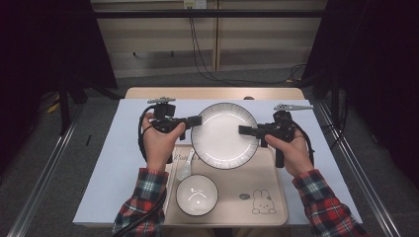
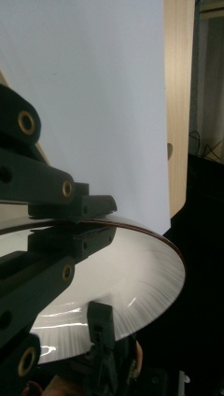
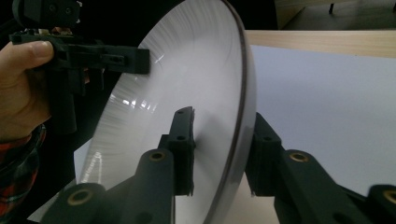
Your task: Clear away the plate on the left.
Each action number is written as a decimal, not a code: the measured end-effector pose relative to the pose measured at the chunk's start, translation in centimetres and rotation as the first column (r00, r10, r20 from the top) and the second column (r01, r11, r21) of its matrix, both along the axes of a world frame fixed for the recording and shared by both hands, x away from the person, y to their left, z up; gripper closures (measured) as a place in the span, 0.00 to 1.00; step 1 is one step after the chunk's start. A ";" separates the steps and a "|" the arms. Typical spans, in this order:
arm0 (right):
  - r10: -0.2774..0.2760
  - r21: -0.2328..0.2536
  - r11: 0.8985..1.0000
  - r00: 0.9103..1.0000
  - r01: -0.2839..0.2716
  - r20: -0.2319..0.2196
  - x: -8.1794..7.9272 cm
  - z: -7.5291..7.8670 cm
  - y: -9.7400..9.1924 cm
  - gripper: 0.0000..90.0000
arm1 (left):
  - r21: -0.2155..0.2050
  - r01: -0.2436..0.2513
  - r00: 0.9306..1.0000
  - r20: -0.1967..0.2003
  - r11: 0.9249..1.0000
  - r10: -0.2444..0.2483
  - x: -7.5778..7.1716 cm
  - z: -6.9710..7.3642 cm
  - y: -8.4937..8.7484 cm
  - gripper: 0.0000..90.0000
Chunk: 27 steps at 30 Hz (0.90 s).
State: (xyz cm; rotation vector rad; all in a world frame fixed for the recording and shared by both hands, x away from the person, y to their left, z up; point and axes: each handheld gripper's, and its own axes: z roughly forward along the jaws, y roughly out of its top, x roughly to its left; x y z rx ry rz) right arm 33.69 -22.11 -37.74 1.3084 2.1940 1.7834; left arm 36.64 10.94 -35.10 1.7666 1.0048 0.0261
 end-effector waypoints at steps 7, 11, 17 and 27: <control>-0.063 0.041 0.997 0.997 0.064 -0.040 -0.4 1.2 -0.8 0.89 | -0.006 0.051 0.999 -0.008 0.999 -0.051 0.4 -0.7 -0.7 0.93; -0.113 -0.014 0.994 0.994 0.113 -0.004 -0.8 2.3 -0.7 0.90 | -0.022 0.066 0.998 -0.004 0.998 -0.066 0.6 -1.3 -1.0 0.93; -0.135 -0.055 0.989 0.991 0.135 0.011 -1.2 2.8 -0.5 0.90 | -0.014 0.092 0.996 0.002 0.996 -0.092 1.0 -1.7 -1.3 0.93; -0.145 -0.047 0.988 0.989 0.145 -0.009 -0.9 2.6 -1.0 0.90 | 0.008 0.095 0.995 0.042 0.995 -0.095 0.7 -2.4 -1.0 0.59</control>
